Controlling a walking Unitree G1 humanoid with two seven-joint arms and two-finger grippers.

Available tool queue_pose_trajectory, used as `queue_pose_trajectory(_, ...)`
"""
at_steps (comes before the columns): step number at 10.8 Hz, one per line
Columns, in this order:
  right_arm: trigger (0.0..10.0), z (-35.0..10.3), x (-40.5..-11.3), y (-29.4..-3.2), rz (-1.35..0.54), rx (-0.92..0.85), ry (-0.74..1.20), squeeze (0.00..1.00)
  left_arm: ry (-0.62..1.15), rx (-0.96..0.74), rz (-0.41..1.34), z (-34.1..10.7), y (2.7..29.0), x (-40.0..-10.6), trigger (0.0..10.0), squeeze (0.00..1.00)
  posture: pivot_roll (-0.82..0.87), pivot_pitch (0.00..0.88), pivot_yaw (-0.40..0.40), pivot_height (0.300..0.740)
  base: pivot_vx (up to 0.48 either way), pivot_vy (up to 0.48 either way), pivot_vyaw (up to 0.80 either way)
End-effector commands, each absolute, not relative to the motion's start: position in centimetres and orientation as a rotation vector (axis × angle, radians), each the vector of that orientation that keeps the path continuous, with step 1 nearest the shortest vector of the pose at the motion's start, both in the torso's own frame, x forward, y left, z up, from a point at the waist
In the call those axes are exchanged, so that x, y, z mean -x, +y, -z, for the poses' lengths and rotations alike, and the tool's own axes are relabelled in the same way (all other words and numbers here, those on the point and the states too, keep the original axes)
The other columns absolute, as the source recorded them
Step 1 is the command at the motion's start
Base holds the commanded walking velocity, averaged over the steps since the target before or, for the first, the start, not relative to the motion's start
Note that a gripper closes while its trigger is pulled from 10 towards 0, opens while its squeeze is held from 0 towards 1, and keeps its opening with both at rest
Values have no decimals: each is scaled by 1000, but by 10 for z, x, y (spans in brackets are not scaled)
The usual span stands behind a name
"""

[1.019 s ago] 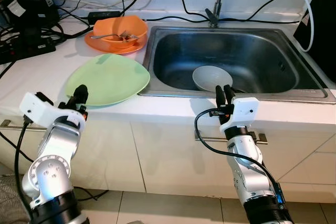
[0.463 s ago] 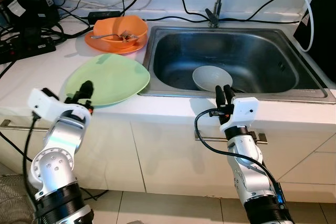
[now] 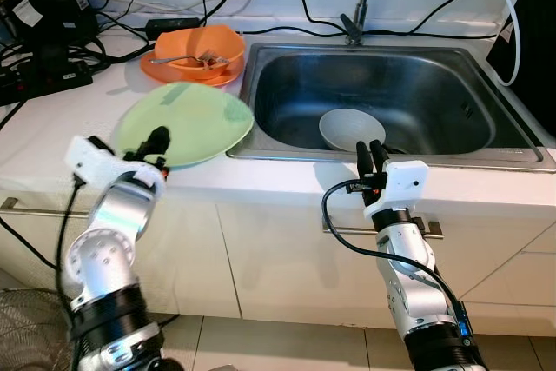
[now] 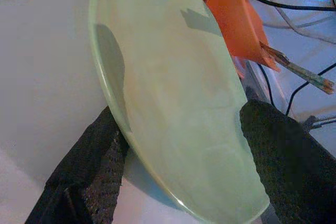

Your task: Kitchen organization

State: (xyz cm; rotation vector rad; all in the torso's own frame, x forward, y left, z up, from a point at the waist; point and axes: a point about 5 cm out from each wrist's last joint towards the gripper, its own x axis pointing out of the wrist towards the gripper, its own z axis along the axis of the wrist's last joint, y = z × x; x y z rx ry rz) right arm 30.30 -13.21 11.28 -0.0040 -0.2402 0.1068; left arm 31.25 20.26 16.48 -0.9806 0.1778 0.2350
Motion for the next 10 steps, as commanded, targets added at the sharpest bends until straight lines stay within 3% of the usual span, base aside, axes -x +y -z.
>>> queue_pose_trajectory(1, 10000, -114, -306, -130, -124, 18, -234, 0, 178, 973, -205, -169, 194, -319, 10000, 0, 92, 0, 42, 740, 0, 0, 0)
queue_pose_trajectory(7, 10000, -114, -305, -130, -127, 33, -231, 0, 194, 947, -192, -166, 176, -325, 10000, 0, 91, 0, 39, 740, 0, 0, 0)
queue_pose_trajectory(10, 10000, -113, -304, -130, -124, 27, -231, 0, 161, 933, -249, -173, 188, -308, 10000, 0, 110, 0, 35, 740, 0, 0, 0)
